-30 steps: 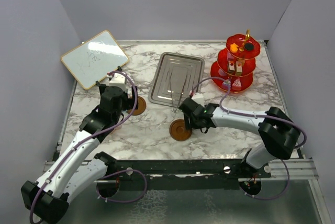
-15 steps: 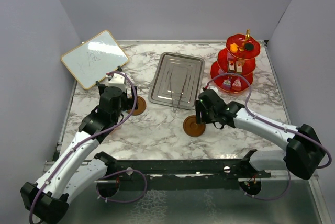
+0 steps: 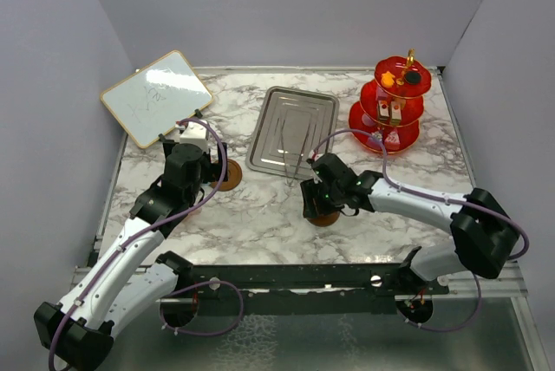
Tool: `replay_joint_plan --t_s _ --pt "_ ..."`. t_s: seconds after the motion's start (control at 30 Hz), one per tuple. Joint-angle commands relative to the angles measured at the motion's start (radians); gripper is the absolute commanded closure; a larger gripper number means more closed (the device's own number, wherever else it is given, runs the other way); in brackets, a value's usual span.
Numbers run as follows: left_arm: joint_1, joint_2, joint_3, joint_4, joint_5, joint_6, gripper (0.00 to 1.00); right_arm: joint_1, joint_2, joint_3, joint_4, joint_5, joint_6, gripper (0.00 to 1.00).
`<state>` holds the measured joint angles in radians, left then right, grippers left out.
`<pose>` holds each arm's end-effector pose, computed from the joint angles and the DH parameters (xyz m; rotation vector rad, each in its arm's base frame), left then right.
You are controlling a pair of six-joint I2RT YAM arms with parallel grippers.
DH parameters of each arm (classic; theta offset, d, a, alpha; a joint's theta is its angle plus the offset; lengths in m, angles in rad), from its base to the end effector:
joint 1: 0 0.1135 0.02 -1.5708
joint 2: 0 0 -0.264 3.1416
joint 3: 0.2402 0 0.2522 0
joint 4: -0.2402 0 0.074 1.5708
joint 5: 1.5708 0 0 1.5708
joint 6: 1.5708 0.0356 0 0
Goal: Serve the afternoon tea
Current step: Move the coaster to the center of the board.
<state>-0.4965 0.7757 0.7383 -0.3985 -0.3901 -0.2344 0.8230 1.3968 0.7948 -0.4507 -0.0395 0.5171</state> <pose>0.1607 -0.0717 0.3040 0.0114 1.9729 -0.0847 0.1788 0.1948 0.1891 -0.4281 2.6839 0.4894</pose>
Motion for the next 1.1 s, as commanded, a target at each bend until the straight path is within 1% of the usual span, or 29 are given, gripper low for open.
replay_joint_plan --t_s 0.0,0.1,0.23,0.33,0.4,0.63,0.9,1.07 --pt "0.006 -0.015 -0.008 -0.006 -0.014 0.007 0.01 0.034 0.071 0.043 0.03 -0.021 -0.048 0.43" --pt "0.006 -0.006 -0.006 -0.006 -0.013 0.009 0.01 0.048 0.113 0.055 0.021 0.046 -0.047 0.43" --pt "0.006 0.002 -0.005 -0.005 -0.01 0.01 0.01 0.047 0.147 0.053 -0.029 0.212 -0.019 0.43" --pt "0.005 0.004 -0.007 -0.006 -0.01 0.01 0.01 0.047 0.166 0.046 -0.102 0.356 0.039 0.43" --pt "0.005 0.006 -0.007 -0.006 -0.009 0.01 0.01 0.039 0.174 0.036 -0.127 0.413 0.068 0.43" --pt "0.006 0.016 -0.005 -0.005 -0.004 0.013 0.01 -0.041 0.135 -0.012 -0.098 0.422 0.102 0.43" --pt "0.006 0.015 -0.005 -0.006 -0.001 0.014 0.01 -0.123 0.094 -0.01 -0.039 0.352 0.008 0.43" --pt "0.006 0.013 -0.005 -0.006 -0.001 0.014 0.01 -0.155 0.095 0.006 -0.024 0.347 -0.03 0.43"
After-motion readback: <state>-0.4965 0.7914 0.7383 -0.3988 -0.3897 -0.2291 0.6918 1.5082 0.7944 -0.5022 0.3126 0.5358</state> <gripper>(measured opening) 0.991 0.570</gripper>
